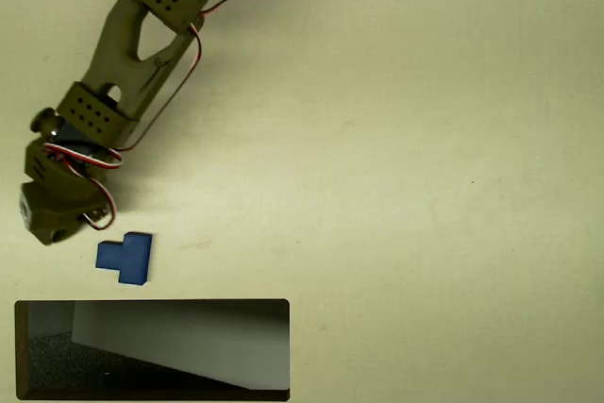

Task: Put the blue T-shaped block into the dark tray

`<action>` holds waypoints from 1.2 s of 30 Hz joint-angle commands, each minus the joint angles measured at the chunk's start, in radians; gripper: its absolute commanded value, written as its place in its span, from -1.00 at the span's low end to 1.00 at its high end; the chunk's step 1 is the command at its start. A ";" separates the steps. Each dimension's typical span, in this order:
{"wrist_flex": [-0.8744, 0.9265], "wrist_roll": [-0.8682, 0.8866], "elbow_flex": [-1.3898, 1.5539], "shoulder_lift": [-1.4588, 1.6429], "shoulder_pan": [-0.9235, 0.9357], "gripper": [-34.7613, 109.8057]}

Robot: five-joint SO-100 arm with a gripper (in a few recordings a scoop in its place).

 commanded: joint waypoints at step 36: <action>1.015 0.044 -0.471 0.002 -0.048 -0.52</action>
